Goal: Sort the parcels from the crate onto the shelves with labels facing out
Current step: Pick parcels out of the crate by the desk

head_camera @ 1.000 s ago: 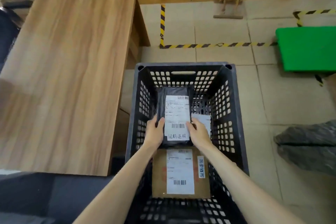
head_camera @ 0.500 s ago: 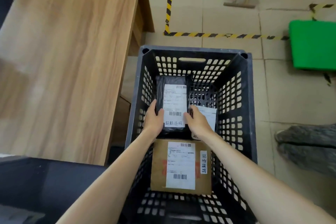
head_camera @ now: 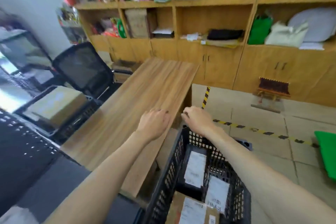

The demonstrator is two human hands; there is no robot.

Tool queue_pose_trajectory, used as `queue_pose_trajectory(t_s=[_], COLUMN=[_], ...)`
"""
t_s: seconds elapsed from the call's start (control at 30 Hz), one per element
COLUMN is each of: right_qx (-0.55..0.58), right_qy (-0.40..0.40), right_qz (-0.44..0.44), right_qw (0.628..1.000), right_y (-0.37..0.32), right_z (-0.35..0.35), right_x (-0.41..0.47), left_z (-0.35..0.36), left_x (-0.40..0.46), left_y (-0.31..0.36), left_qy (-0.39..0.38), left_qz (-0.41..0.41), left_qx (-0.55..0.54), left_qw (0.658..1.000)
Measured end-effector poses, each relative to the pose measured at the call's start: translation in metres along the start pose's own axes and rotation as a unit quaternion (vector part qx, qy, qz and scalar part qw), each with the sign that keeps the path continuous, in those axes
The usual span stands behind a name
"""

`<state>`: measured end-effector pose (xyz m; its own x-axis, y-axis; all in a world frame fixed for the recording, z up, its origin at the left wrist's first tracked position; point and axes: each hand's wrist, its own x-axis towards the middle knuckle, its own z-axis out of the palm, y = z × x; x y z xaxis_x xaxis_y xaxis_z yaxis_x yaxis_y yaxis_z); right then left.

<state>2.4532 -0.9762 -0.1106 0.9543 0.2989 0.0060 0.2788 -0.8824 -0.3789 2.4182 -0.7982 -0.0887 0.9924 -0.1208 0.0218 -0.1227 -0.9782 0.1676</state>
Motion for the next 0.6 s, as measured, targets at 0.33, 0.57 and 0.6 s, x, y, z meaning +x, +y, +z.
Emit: queue_pose_trajectory(t_s=[0.33,0.57,0.6], right_qx=[-0.028,-0.045,-0.045], right_qy=[-0.052,-0.057,-0.067], right_qz=[-0.277,-0.485,-0.5], right_qw=[0.959,0.872,0.862], right_y=[-0.223,-0.407,-0.431], right_z=[-0.048,-0.019,-0.012], right_x=[-0.014,-0.114,-0.133], left_z=[-0.146,-0.192,-0.196], left_x=[-0.174,-0.37,-0.403], left_y=[-0.107,-0.16,-0.164], left_qy=[0.093,0.164,0.17], left_qz=[-0.202,-0.375,-0.398], left_qx=[0.071,0.025,0.028], left_qw=[0.972,0.912,0.901])
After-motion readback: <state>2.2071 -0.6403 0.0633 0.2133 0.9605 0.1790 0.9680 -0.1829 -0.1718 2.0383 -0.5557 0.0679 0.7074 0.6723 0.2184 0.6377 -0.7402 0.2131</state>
